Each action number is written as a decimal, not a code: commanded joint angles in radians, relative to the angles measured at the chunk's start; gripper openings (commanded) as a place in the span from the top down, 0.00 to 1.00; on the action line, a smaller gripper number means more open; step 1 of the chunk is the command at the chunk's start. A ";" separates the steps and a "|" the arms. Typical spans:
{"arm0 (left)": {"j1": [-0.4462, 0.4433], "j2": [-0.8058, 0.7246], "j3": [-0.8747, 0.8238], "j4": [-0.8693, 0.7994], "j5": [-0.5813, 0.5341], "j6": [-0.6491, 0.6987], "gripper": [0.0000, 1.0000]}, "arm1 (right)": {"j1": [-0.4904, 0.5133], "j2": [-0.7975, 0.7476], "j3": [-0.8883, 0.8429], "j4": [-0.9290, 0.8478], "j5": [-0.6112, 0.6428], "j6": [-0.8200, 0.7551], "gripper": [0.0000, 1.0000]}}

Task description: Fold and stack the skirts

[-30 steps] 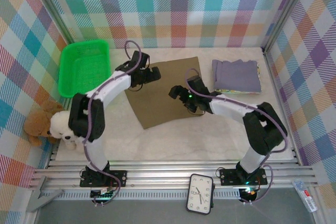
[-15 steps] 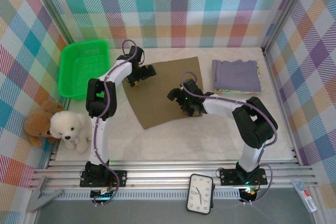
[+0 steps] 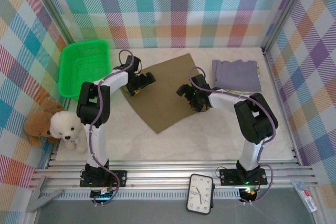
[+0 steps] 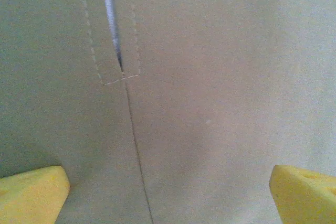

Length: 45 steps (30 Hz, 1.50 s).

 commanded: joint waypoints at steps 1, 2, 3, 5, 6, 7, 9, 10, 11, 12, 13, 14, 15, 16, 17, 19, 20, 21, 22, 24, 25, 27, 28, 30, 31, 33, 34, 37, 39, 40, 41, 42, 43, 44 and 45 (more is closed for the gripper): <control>-0.022 -0.011 -0.161 -0.056 0.017 -0.100 0.00 | -0.044 0.044 0.025 -0.064 -0.011 -0.092 0.01; -0.030 -0.035 -0.200 -0.042 0.013 -0.120 0.00 | -0.060 0.053 0.033 -0.053 -0.029 -0.113 0.01; -0.041 -0.057 -0.240 -0.028 0.013 -0.141 0.00 | -0.076 0.065 0.045 -0.038 -0.054 -0.137 0.01; -0.068 -0.103 -0.308 -0.009 0.015 -0.175 0.00 | -0.100 0.089 0.080 -0.015 -0.100 -0.186 0.01; -0.085 -0.127 -0.339 -0.009 0.014 -0.192 0.00 | -0.109 0.106 0.105 -0.009 -0.119 -0.219 0.01; -0.100 -0.150 -0.367 -0.008 0.014 -0.207 0.00 | -0.116 0.120 0.129 -0.014 -0.124 -0.236 0.01; -0.141 -0.212 -0.432 0.002 0.026 -0.260 0.00 | -0.127 0.139 0.184 -0.038 -0.135 -0.271 0.01; -0.162 -0.243 -0.455 0.011 0.037 -0.280 0.00 | -0.128 0.137 0.204 -0.051 -0.134 -0.280 0.01; -0.185 -0.279 -0.469 0.010 0.034 -0.297 0.00 | -0.128 0.126 0.220 -0.065 -0.123 -0.291 0.01; -0.206 -0.315 -0.469 -0.010 0.019 -0.305 0.00 | -0.128 0.105 0.225 -0.076 -0.112 -0.293 0.01; -0.216 -0.343 -0.464 -0.033 -0.007 -0.310 0.00 | -0.127 0.083 0.223 -0.082 -0.098 -0.291 0.01; -0.219 -0.372 -0.455 -0.058 -0.039 -0.316 0.00 | -0.127 0.062 0.218 -0.094 -0.080 -0.285 0.01; -0.216 -0.400 -0.447 -0.073 -0.071 -0.318 0.00 | -0.125 0.028 0.207 -0.116 -0.049 -0.268 0.01; -0.212 -0.424 -0.437 -0.080 -0.107 -0.313 0.00 | -0.123 -0.006 0.194 -0.141 -0.015 -0.248 0.01; -0.208 -0.439 -0.427 -0.077 -0.135 -0.302 0.00 | -0.119 -0.036 0.177 -0.162 0.008 -0.230 0.01; -0.193 -0.433 -0.382 -0.091 -0.175 -0.261 0.00 | -0.110 -0.107 0.107 -0.155 0.013 -0.192 0.01; -0.180 -0.416 -0.350 -0.107 -0.175 -0.247 0.00 | -0.105 -0.136 0.074 -0.129 -0.006 -0.178 0.01; -0.166 -0.390 -0.316 -0.123 -0.168 -0.232 0.00 | -0.098 -0.163 0.029 -0.091 -0.041 -0.161 0.01; -0.149 -0.362 -0.287 -0.134 -0.164 -0.223 0.00 | -0.092 -0.183 -0.005 -0.056 -0.081 -0.143 0.01; -0.123 -0.316 -0.256 -0.118 -0.141 -0.218 0.00 | -0.078 -0.194 -0.044 -0.017 -0.144 -0.110 0.01; -0.112 -0.292 -0.245 -0.109 -0.123 -0.225 0.00 | -0.068 -0.189 -0.053 -0.011 -0.170 -0.092 0.01; -0.102 -0.254 -0.222 -0.100 -0.093 -0.230 0.00 | -0.048 -0.165 -0.055 -0.005 -0.219 -0.063 0.01; -0.102 -0.238 -0.212 -0.103 -0.092 -0.230 0.00 | -0.034 -0.152 -0.054 -0.008 -0.232 -0.045 0.01; -0.102 -0.219 -0.210 -0.111 -0.104 -0.228 0.00 | -0.005 -0.138 -0.062 -0.015 -0.210 -0.001 0.01; -0.102 -0.214 -0.216 -0.120 -0.120 -0.226 0.00 | 0.012 -0.132 -0.072 -0.015 -0.183 0.020 0.01; -0.101 -0.214 -0.244 -0.131 -0.147 -0.228 0.00 | 0.027 -0.114 -0.090 -0.018 -0.141 0.054 0.01; -0.098 -0.219 -0.266 -0.132 -0.155 -0.232 0.00 | 0.027 -0.098 -0.102 -0.015 -0.134 0.067 0.01; -0.087 -0.244 -0.345 -0.125 -0.160 -0.264 0.00 | 0.022 -0.061 -0.120 -0.002 -0.108 0.062 0.01; -0.067 -0.265 -0.407 -0.105 -0.151 -0.296 0.00 | 0.014 -0.031 -0.100 -0.036 -0.101 0.024 0.01; -0.055 -0.276 -0.440 -0.090 -0.152 -0.310 0.00 | 0.010 -0.011 -0.083 -0.056 -0.093 -0.001 0.01; -0.047 -0.284 -0.465 -0.077 -0.152 -0.319 0.00 | 0.007 0.005 -0.065 -0.080 -0.085 -0.015 0.01; -0.037 -0.290 -0.481 -0.067 -0.151 -0.324 0.00 | 0.002 0.027 -0.047 -0.092 -0.078 -0.037 0.01; -0.030 -0.298 -0.493 -0.059 -0.151 -0.326 0.00 | -0.003 0.048 -0.028 -0.098 -0.079 -0.057 0.01; -0.027 -0.303 -0.494 -0.059 -0.155 -0.322 0.00 | -0.007 0.065 -0.009 -0.103 -0.080 -0.071 0.01; -0.026 -0.314 -0.492 -0.062 -0.163 -0.318 0.00 | -0.011 0.083 0.011 -0.105 -0.081 -0.086 0.01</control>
